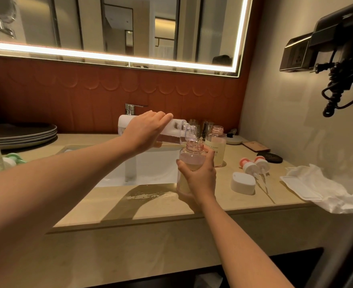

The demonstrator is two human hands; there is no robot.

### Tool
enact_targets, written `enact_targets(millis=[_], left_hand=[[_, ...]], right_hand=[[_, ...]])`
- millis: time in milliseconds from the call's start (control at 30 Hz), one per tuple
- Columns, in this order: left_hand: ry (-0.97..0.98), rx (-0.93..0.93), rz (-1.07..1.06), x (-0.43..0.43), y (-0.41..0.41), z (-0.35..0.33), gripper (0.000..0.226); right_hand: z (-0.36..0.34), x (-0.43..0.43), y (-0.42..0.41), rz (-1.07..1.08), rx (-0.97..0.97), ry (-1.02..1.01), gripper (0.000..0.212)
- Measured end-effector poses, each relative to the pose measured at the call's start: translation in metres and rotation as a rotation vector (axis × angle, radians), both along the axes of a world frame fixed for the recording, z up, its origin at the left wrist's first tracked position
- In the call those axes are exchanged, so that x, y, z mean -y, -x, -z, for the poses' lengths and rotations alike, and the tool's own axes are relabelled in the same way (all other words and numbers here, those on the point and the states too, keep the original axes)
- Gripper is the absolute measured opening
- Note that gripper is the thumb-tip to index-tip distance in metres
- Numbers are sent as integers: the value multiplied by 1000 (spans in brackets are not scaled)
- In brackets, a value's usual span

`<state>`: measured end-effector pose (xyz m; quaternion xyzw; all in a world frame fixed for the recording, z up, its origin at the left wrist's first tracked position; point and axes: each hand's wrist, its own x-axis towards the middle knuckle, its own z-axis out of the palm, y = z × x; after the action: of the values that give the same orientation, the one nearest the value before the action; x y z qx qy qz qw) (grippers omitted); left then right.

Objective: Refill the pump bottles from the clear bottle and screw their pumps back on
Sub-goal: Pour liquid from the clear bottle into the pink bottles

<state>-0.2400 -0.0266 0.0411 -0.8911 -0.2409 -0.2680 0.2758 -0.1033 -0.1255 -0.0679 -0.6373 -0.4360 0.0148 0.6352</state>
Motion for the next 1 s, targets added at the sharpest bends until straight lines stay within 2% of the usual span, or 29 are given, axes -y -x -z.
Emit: enact_targets(millis=[1000], left_hand=[[0,-11,6,-3,-1,-2,71]], right_hand=[[0,0,0,21,36,6,76]])
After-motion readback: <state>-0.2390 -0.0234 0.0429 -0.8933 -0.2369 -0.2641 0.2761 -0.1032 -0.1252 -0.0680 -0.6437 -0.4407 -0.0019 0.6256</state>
